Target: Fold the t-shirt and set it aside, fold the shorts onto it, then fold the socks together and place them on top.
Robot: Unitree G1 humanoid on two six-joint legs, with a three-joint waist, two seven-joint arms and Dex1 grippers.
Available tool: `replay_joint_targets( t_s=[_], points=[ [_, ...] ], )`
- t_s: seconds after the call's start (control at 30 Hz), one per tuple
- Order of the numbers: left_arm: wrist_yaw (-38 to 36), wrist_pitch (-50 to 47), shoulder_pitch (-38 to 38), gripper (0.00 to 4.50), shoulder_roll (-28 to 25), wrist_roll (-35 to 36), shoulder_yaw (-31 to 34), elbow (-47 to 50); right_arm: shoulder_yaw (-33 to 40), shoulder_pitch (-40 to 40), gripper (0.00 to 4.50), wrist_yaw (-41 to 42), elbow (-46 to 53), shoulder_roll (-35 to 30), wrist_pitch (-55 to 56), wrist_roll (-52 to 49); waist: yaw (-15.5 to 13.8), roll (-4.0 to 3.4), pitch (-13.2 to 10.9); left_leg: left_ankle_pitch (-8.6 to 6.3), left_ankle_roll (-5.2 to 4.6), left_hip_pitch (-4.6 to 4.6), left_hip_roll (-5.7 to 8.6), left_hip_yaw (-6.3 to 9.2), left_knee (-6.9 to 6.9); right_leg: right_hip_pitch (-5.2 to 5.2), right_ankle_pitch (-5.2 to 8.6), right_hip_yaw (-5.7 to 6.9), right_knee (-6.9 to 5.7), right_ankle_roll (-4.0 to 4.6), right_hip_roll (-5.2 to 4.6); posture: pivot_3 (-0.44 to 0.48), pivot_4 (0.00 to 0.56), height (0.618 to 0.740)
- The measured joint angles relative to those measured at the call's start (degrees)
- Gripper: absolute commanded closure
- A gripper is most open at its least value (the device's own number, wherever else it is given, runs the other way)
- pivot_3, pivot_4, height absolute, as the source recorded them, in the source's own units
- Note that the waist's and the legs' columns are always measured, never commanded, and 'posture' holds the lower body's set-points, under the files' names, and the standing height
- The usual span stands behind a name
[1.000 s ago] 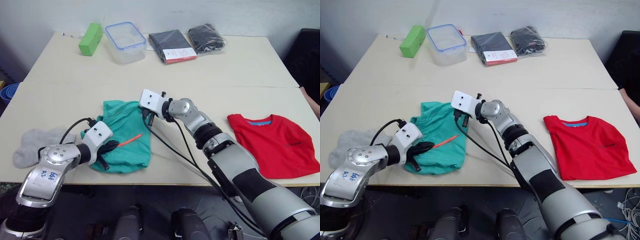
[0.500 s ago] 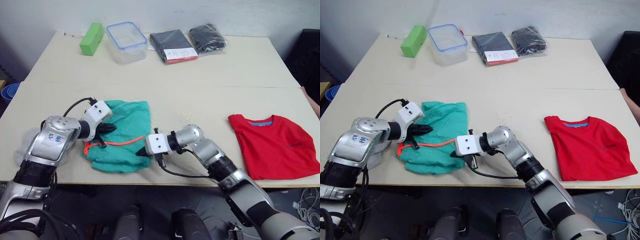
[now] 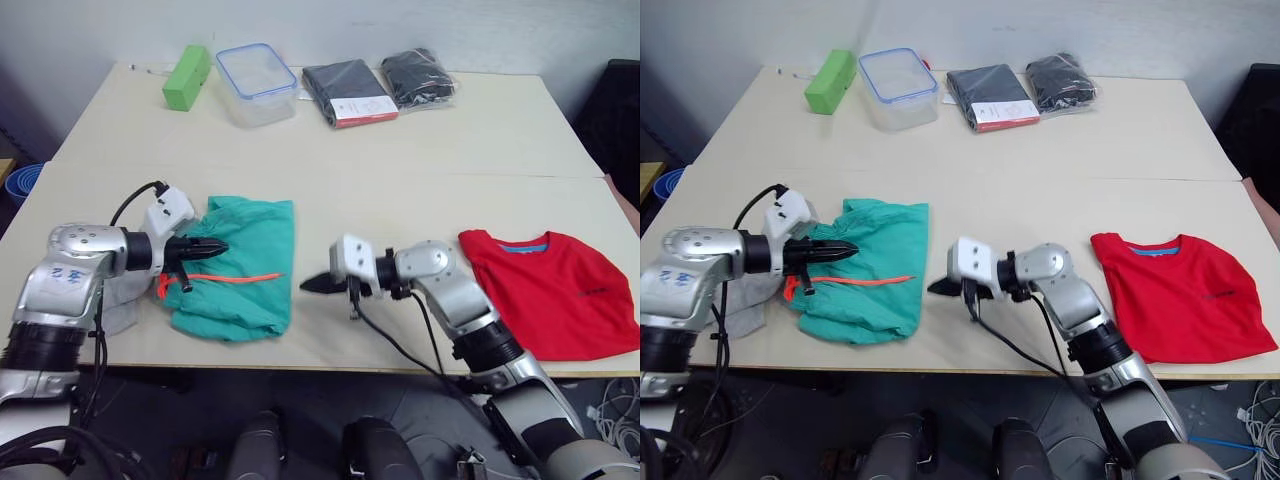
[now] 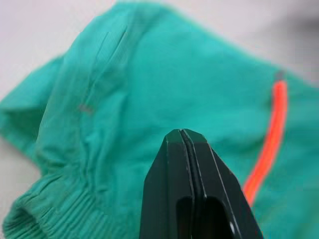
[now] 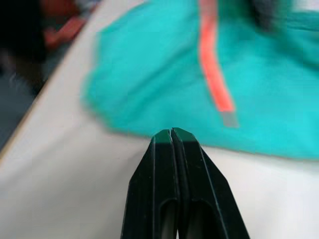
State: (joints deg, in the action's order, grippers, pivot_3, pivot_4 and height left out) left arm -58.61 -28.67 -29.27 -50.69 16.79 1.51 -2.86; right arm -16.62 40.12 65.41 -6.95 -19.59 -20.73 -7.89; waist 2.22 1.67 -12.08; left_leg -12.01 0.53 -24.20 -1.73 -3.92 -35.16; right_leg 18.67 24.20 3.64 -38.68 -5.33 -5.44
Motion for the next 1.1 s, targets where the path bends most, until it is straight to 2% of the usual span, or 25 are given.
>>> replay_joint_targets(
  t_s=[0.2,0.37,0.47,0.67,0.87,0.93,1.0,1.1],
  points=[
    [1.7,-0.7,3.9,4.50,0.2,1.0,2.3,4.7,2.2,4.3,1.75,-3.3,-3.2,1.1,-26.2,-6.1,-0.5,0.00,0.0,-0.03,-0.07,-0.02,0.02,-0.01,0.00,-0.01,0.00,-0.01,0.05,0.01,-0.01,0.000,0.150,0.740],
    [2.8,-1.2,4.7,4.50,0.5,1.4,3.2,7.4,4.9,9.1,0.04,-8.0,-10.6,7.8,-35.7,-9.6,-0.1,-0.01,0.0,-0.03,-0.07,-0.02,0.01,-0.04,0.08,0.06,0.00,-0.02,-0.01,0.01,0.00,0.000,0.150,0.740],
    [2.8,-1.9,5.4,4.50,0.4,2.1,4.1,8.8,6.4,12.6,0.04,-11.4,-16.2,11.9,-36.9,-10.3,0.2,0.00,0.0,-0.02,-0.06,-0.01,0.01,-0.04,0.08,0.07,0.00,-0.01,-0.08,0.01,0.00,0.000,0.150,0.740],
    [1.9,-4.0,7.7,2.72,0.0,5.5,7.1,11.4,10.9,17.9,0.00,-17.5,-27.3,19.6,-36.2,-10.9,1.4,0.01,0.0,0.01,0.01,0.09,-0.03,-0.06,0.11,0.07,-0.01,-0.05,-0.20,0.02,0.02,0.000,0.150,0.740],
    [0.2,-5.8,11.1,0.77,-3.9,8.9,12.9,13.8,14.7,20.4,0.00,-21.2,-34.3,24.3,-33.6,-11.9,2.8,0.00,0.0,0.04,0.08,0.20,-0.07,-0.06,0.25,0.09,0.00,-0.09,-0.29,0.03,0.04,0.000,0.150,0.740],
    [0.2,-6.2,12.1,0.08,-4.9,9.5,14.6,14.0,15.0,20.4,0.40,-21.5,-34.9,24.6,-33.0,-11.9,2.8,-0.02,0.1,0.04,0.09,0.27,-0.06,-0.08,0.32,0.08,0.00,-0.12,-0.29,0.03,0.04,0.000,0.150,0.740],
    [-0.3,-6.4,13.5,0.00,-6.0,10.0,15.8,14.4,16.0,20.4,0.96,-22.7,-35.7,24.9,-32.9,-11.9,2.8,-0.01,0.1,0.03,0.10,0.28,-0.06,-0.08,0.39,0.08,0.00,-0.14,-0.26,0.03,0.03,0.000,0.150,0.740],
    [-1.2,-6.9,16.1,0.00,-7.4,10.6,18.0,16.0,17.0,20.2,2.04,-23.8,-36.5,24.9,-32.8,-12.0,2.7,0.00,0.1,0.01,0.12,0.25,-0.03,-0.09,0.56,0.16,0.00,-0.16,-0.21,0.03,0.01,0.000,0.150,0.740]
  ],
)
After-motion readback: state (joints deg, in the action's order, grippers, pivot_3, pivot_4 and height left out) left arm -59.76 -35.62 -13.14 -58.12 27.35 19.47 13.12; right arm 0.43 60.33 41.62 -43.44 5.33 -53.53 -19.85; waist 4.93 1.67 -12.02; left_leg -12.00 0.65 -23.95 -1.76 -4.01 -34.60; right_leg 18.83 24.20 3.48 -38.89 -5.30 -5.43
